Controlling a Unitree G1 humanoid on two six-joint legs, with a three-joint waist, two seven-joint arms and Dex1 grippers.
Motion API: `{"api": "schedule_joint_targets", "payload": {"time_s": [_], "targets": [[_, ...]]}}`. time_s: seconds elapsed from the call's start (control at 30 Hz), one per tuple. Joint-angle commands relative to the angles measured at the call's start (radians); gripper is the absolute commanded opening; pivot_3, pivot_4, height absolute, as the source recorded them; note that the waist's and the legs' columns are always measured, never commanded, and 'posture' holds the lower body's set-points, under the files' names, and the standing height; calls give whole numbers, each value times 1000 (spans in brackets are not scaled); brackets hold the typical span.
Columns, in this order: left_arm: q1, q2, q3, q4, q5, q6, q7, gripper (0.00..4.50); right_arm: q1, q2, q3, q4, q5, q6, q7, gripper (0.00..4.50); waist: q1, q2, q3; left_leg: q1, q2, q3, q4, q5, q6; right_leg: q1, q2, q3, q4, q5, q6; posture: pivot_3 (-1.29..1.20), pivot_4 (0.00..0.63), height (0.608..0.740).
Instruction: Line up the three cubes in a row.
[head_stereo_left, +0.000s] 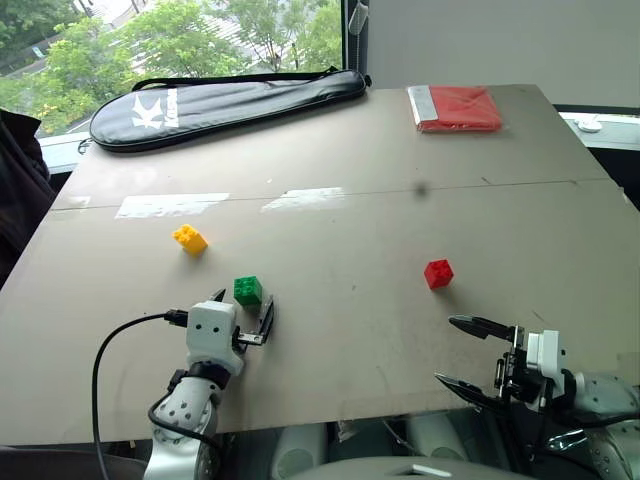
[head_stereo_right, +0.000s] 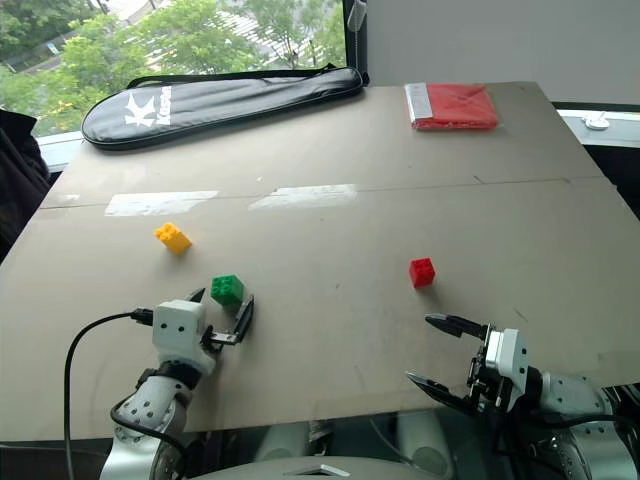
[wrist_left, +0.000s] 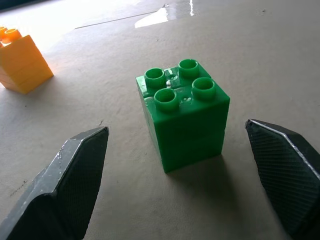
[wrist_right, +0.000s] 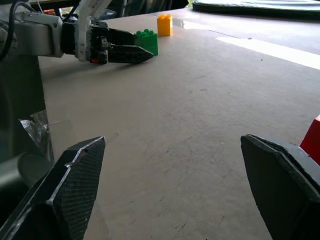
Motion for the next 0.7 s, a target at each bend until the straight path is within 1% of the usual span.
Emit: {"api": "schedule_joint_targets", "payload": {"time_s": [0.03, 0.07, 0.1, 0.13, 0.17, 0.27, 0.33, 0.4, 0.5, 0.57, 0.63, 0.7], "targets": [[2, -21, -9, 9, -12, 37, 33, 2845, 11, -3, -24, -25, 5, -24, 4, 4500, 1, 0, 0, 1, 0, 0, 0, 0, 0, 1, 0, 0, 0, 0, 0, 0, 150, 707], [3, -26, -9, 8, -14, 42, 37, 2226, 13, -3, -25, -27, 5, -25, 1, 4500, 0, 1, -1, 2, 0, 0, 0, 0, 0, 2, 0, 0, 0, 0, 0, 0, 150, 707], [3, -26, -12, 10, -12, 46, 40, 1768, 15, -1, -26, -30, 5, -26, -3, 4500, 0, 2, -1, 2, 0, 0, 0, 0, 0, 2, 0, 0, 0, 0, 0, 0, 150, 707], [1, -26, -15, 13, -12, 51, 41, 1372, 17, -1, -28, -32, 6, -26, -6, 4500, 0, 2, -1, 3, 0, 0, 0, 0, 0, 3, 0, 0, 0, 0, 0, 0, 150, 707], [-1, -25, -18, 15, -14, 58, 43, 1238, 19, 0, -29, -34, 7, -25, -10, 4500, 0, 2, -1, 3, 0, 0, 0, 0, 0, 4, 0, 0, 0, 0, 0, 0, 150, 707], [-23, -8, -31, 22, -26, 63, 19, 1239, 23, 2, -30, -40, 7, -24, -19, 4500, 0, 4, -2, 3, 0, -1, 0, 0, 0, 5, 0, 0, 0, 0, 0, 0, 150, 707], [-69, 40, -68, 40, -37, 46, -63, 1239, 29, 2, -38, -39, 13, -22, -24, 4500, 4, 5, -3, 3, 0, -1, 0, 0, 0, 5, 0, 0, 0, 0, 0, 0, 150, 707], [-136, 108, -120, 78, -60, 11, -190, 1239, 32, 4, -44, -32, 17, -22, -28, 4500, 12, 5, -3, 4, -2, -3, 1, 0, 0, 5, 0, -2, 0, 0, 0, 0, 150, 707], [-226, 176, -175, 134, -114, -9, -342, 1239, 34, 3, -55, -20, 24, -23, -20, 4500, 19, 5, -3, 4, -2, -2, 2, 0, 0, 5, 0, -2, 0, 0, 0, 0, 150, 707], [-328, 236, -258, 208, -165, -72, -570, 1239, 34, 4, -67, -6, 26, -26, -18, 4500, 19, 5, -3, 3, -2, -2, 2, 0, 0, 5, 0, -2, -1, 0, 0, 0, 150, 707], [-454, 253, -330, 323, -182, -90, -719, 1239, 34, 9, -74, 4, 24, -29, -24, 4500, 22, 5, -2, 2, -2, -2, 1, 0, 0, 4, 0, -3, -2, 0, 0, 0, 150, 707], [-580, 241, -393, 453, -164, -127, -825, 1239, 37, 14, -77, 9, 20, -32, -30, 4500, 21, 5, -3, 2, -2, -2, 1, 0, 0, 4, 0, -2, -1, 0, 0, 0, 150, 707]]}}
